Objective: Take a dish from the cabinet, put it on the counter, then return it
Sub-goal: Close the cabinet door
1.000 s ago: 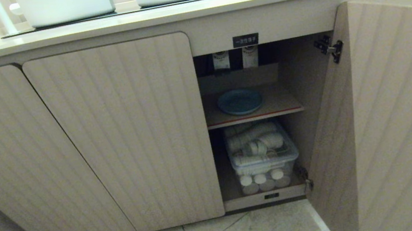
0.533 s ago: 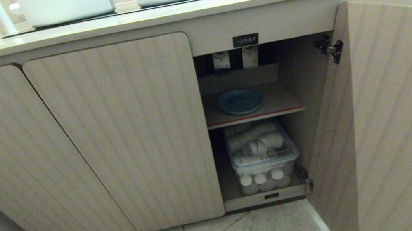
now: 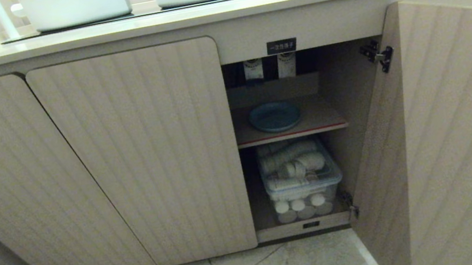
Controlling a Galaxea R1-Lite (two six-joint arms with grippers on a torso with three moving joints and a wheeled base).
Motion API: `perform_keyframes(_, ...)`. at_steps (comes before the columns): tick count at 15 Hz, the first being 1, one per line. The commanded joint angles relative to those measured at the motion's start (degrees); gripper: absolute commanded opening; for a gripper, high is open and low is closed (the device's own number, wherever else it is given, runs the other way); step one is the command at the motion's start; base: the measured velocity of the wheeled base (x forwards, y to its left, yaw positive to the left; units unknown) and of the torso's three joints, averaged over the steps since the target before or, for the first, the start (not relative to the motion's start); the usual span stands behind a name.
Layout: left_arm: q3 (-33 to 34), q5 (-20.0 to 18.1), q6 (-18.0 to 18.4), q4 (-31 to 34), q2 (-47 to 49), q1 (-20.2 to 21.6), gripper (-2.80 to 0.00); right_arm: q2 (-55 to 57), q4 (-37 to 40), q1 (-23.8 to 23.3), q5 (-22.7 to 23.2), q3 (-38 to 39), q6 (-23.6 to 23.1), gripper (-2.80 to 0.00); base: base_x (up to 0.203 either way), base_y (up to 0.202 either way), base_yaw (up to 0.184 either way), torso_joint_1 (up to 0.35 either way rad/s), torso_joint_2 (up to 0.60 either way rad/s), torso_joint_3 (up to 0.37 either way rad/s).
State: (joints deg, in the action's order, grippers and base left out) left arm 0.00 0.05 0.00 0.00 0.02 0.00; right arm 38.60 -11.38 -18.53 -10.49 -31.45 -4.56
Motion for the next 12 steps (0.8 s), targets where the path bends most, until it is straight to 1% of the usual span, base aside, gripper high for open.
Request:
perform_keyframes(1, 0.00, -0.03, 0.00, 0.00, -0.02, 0.00, -2.80, 1.36, -0.76, 0.74, 2.16, 0.00, 1.33, -2.80, 0.000, 0.000, 0.000, 0.000, 0.00, 0.000)
perform_keyframes(2, 0.00, -0.02, 0.00, 0.00, -0.02, 0.00, -2.80, 1.47, -2.03, 0.85, 3.43, 0.06, 1.64, -2.80, 0.000, 0.000, 0.000, 0.000, 0.00, 0.000)
perform_keyframes(4, 0.00, -0.05, 0.00, 0.00, -0.02, 0.00, -2.80, 1.65, -2.93, 1.91, 4.29, 0.23, 1.77, -2.80, 0.000, 0.000, 0.000, 0.000, 0.00, 0.000)
perform_keyframes(6, 0.00, 0.04, 0.00, 0.00, -0.02, 0.00, -2.80, 1.65, -3.29, 4.21, 4.56, 0.68, 1.83, -2.80, 0.000, 0.000, 0.000, 0.000, 0.00, 0.000)
perform_keyframes(8, 0.00, -0.04, 0.00, 0.00, -0.02, 0.00, -2.80, 1.57, -3.82, 4.65, 4.69, 0.87, 1.83, -2.80, 0.000, 0.000, 0.000, 0.000, 0.00, 0.000)
perform_keyframes(10, 0.00, 0.04, 0.00, 0.00, -0.02, 0.00, -2.80, 1.63, -3.82, 4.88, 4.60, 1.12, 2.93, -2.80, 0.000, 0.000, 0.000, 0.000, 0.00, 0.000)
perform_keyframes(12, 0.00, 0.04, 0.00, 0.00, -0.02, 0.00, -2.80, 1.74, -3.86, 6.65, 4.60, 1.09, 3.06, -2.80, 0.000, 0.000, 0.000, 0.000, 0.00, 0.000)
